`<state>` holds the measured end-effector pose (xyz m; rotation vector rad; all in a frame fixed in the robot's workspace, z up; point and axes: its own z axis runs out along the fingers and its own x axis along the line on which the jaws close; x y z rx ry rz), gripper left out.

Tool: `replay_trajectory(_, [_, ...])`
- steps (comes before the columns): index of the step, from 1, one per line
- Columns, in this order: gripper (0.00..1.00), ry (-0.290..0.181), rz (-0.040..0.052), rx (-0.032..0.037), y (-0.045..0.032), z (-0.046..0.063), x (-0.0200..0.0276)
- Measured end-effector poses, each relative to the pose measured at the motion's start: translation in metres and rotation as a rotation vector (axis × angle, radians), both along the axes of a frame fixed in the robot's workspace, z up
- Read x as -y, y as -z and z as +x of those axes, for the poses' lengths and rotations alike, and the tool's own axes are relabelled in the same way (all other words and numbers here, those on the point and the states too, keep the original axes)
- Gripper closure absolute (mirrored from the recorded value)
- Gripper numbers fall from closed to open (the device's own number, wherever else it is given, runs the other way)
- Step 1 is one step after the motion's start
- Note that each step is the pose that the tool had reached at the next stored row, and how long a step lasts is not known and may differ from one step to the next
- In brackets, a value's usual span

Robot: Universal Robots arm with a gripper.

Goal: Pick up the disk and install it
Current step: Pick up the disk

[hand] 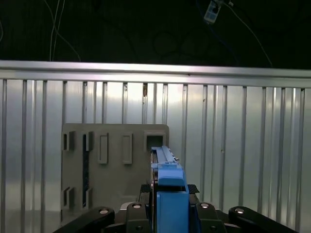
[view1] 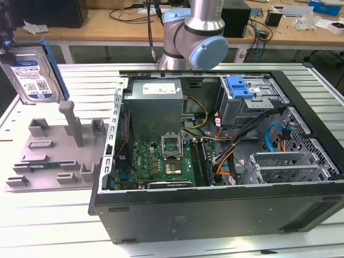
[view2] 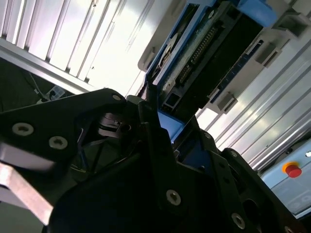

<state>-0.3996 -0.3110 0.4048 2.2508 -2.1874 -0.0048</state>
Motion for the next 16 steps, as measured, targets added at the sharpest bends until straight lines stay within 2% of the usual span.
replay_trajectory(7, [0.63, 0.000, 0.0082, 0.0000, -0.0149, 0.000, 0.0000])
replay_trajectory(9, [0.63, 0.000, 0.0131, 0.0001, -0.0216, 0.000, 0.0000])
replay_trajectory(16, [0.63, 0.000, 0.0238, 0.0000, -0.0346, 0.001, 0.0000])
